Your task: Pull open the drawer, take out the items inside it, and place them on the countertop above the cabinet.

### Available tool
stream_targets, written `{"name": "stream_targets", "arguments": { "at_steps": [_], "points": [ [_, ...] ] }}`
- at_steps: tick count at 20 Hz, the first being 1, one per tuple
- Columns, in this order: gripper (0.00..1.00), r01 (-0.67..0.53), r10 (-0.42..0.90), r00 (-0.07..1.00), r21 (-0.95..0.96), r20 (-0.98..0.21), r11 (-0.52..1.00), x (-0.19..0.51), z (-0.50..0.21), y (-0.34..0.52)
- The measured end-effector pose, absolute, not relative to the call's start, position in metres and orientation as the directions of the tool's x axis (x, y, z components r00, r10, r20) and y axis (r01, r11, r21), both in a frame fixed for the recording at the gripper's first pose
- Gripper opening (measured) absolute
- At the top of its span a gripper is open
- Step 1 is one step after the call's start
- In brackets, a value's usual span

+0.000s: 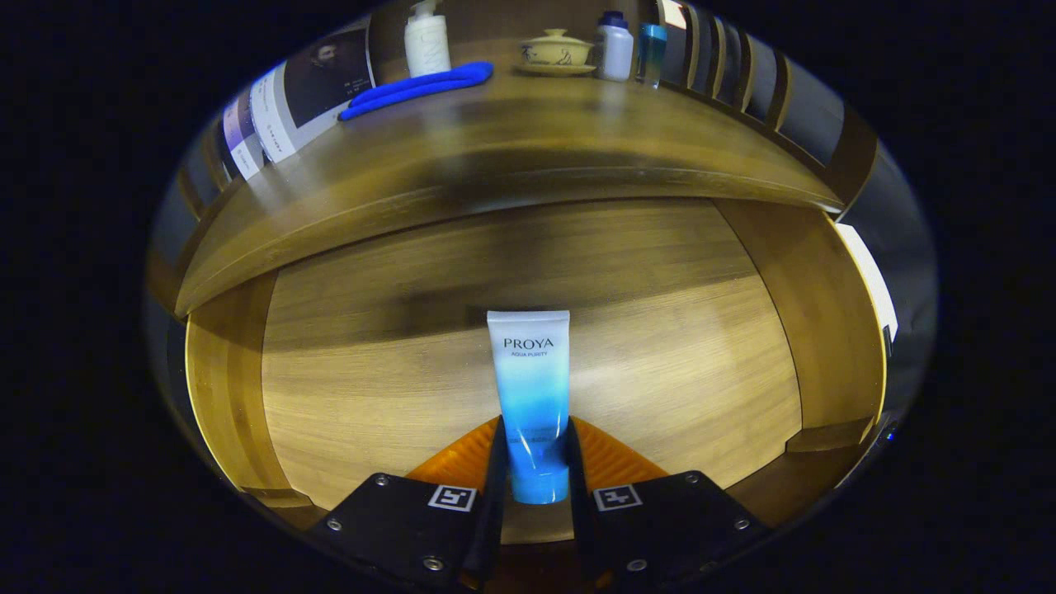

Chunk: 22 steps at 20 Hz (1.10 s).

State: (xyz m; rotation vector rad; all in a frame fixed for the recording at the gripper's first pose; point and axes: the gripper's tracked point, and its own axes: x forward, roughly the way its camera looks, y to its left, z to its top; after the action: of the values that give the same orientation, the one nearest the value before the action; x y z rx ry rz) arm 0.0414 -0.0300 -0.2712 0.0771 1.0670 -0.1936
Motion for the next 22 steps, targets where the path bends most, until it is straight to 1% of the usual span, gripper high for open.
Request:
{"name": "stream_targets", "arguments": {
  "at_steps": [4,9,12,18,22],
  "points": [
    [0.37,0.185,-0.146,0.535,-0.054,-0.832,0.981,0.026,-0.244,-0.026],
    [0.37,0.191,-0.176,0.582,-0.077,-0.794,0.979,0.002,-0.208,-0.024],
    [0.37,0.202,-0.177,0.623,-0.062,-0.762,0.977,0.002,-0.182,-0.024],
    [0.37,0.196,-0.153,0.723,-0.011,-0.674,0.980,0.037,-0.133,-0.023],
    [0.37,0.144,-0.130,0.764,-0.029,-0.632,0.989,0.077,-0.112,-0.022]
  ]
}}
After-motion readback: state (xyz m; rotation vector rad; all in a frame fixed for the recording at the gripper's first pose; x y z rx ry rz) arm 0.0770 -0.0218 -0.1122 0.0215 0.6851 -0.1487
